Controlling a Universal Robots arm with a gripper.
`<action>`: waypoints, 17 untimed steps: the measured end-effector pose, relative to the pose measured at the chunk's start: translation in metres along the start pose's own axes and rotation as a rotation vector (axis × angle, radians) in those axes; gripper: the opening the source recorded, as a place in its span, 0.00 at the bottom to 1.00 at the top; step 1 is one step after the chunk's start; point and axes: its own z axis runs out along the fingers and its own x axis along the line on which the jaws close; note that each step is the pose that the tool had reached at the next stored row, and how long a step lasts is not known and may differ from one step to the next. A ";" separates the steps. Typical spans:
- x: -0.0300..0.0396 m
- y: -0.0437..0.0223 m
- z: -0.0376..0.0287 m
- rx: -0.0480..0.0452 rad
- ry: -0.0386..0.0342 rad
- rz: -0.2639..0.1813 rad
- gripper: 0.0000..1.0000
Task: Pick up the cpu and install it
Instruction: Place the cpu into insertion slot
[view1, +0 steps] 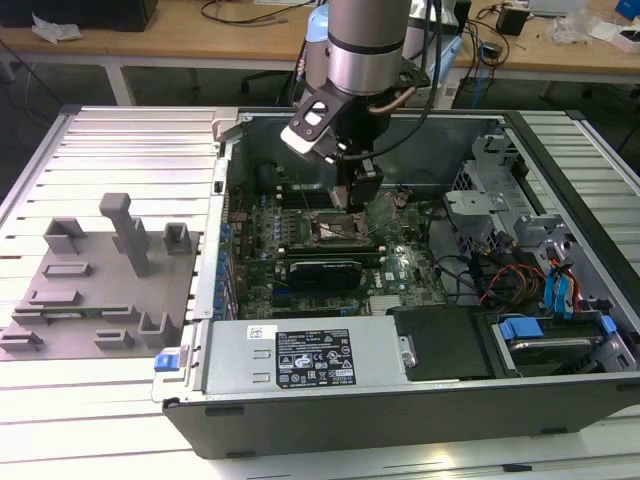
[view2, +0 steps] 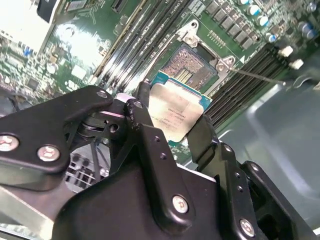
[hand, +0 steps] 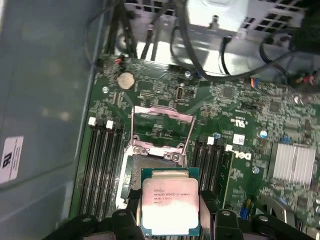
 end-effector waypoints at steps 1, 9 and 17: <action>0.0000 0.0000 0.0001 -0.0005 -0.0011 0.027 0.54; 0.0052 -0.0002 0.0149 -0.0013 -0.0028 0.070 0.54; 0.0097 -0.0036 0.0337 -0.0012 -0.0030 0.071 0.54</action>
